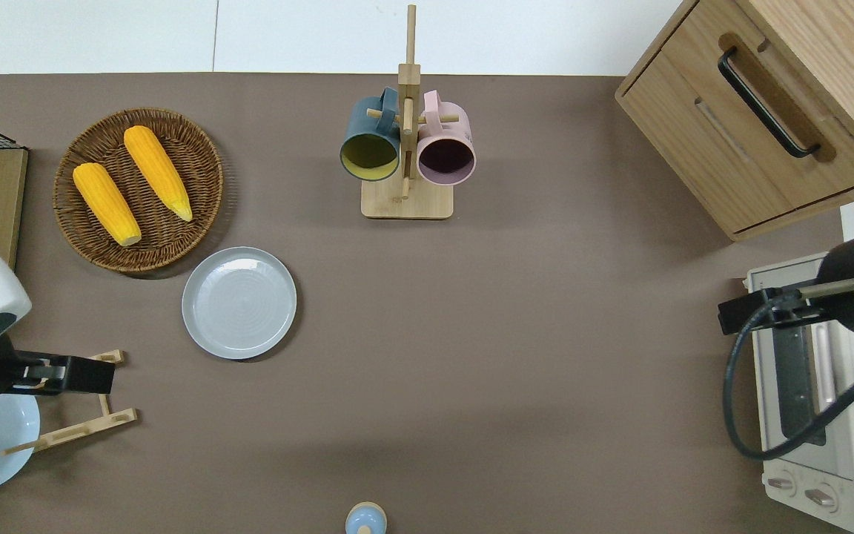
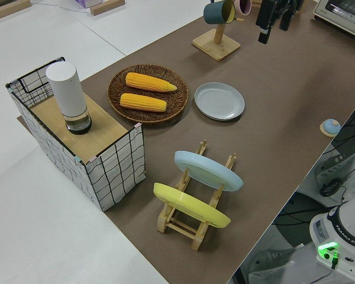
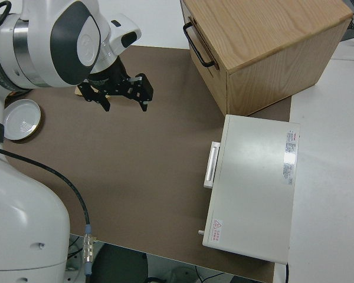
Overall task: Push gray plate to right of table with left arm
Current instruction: 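Move the left gripper toward the near edge of the gray plate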
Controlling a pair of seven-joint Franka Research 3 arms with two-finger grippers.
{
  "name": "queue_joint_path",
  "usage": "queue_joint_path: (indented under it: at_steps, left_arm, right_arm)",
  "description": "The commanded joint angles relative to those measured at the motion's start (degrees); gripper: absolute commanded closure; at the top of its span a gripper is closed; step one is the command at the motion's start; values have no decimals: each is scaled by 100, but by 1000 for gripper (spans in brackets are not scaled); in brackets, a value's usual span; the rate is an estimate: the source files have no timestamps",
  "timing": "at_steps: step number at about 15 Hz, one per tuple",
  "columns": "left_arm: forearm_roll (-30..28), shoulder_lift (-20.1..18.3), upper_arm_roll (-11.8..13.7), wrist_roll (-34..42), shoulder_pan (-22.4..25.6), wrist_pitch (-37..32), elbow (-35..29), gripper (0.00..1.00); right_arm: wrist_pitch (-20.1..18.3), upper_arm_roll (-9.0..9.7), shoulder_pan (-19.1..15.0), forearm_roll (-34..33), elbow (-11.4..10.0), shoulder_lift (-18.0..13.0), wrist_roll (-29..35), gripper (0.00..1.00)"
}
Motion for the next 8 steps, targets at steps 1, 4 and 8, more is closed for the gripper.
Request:
queue_joint_path:
  at_steps: [1, 4, 8]
  left_arm:
    - [-82, -32, -6, 7, 22, 313, -335, 5]
    - [-82, -41, -6, 77, 22, 656, -634, 5]
    - [-82, -76, -6, 104, -4, 1253, -1161, 5]
  right_arm:
    - [-89, 92, -115, 25, 53, -14, 75, 17]
    - [-89, 92, -115, 25, 53, -14, 75, 17]
    - [-89, 92, -115, 25, 53, -14, 75, 17]
